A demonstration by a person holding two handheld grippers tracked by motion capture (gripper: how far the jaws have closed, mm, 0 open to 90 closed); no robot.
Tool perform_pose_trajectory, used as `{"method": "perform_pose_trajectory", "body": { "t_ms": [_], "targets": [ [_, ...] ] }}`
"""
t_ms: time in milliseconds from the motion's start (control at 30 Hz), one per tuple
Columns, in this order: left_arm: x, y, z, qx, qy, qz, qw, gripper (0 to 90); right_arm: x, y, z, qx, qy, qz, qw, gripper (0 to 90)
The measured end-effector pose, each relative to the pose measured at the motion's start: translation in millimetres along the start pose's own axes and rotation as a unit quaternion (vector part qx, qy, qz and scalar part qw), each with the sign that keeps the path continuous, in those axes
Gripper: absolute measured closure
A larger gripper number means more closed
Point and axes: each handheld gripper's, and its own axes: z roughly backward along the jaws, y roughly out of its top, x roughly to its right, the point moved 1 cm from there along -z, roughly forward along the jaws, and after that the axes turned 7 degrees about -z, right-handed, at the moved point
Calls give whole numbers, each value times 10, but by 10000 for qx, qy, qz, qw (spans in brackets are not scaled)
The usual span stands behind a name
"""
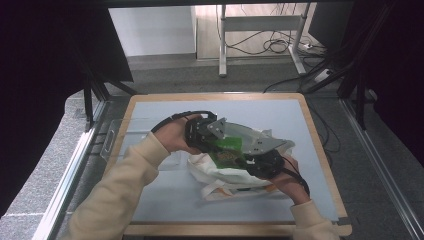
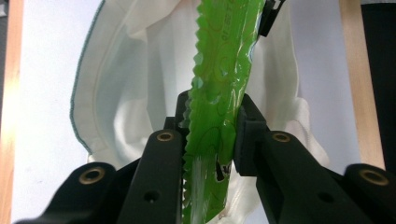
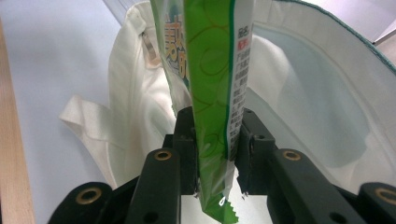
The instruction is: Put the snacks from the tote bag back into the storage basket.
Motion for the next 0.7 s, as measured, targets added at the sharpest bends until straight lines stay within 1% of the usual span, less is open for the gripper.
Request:
{"method": "perform_pose_trajectory", "body": {
  "t_ms": [67,200,300,367,400,433,500,633,700],
  "targets": [
    [-7,-3,14,0,9,29,10000,770,2,0,8,44,16,-36,10000,704],
    [-16,-17,47,95,41,136,9999,777,8,5,26,178,97,-95,9998,664],
    [-23,-32,92,128,131,217,9996,778,17,4,37,260,166,-176,9994,594],
    [-33,-50,137,156,178,291,9993,778,22,-2,46,311,167,-230,9991,536],
    [-33,-50,137,156,178,291,9993,778,22,-2,46,311,167,-230,9991,536],
    [-40,-72,185,165,233,332,9990,778,21,-8,53,387,163,-287,9987,503],
    [-42,-101,226,173,258,377,9988,778,22,-11,61,429,130,-337,9984,469],
    [-39,-166,302,178,381,487,9979,779,30,-21,79,507,96,-450,9977,432],
    [-40,-198,349,234,499,533,9971,780,32,-25,87,507,83,-470,9976,424]
  ]
}}
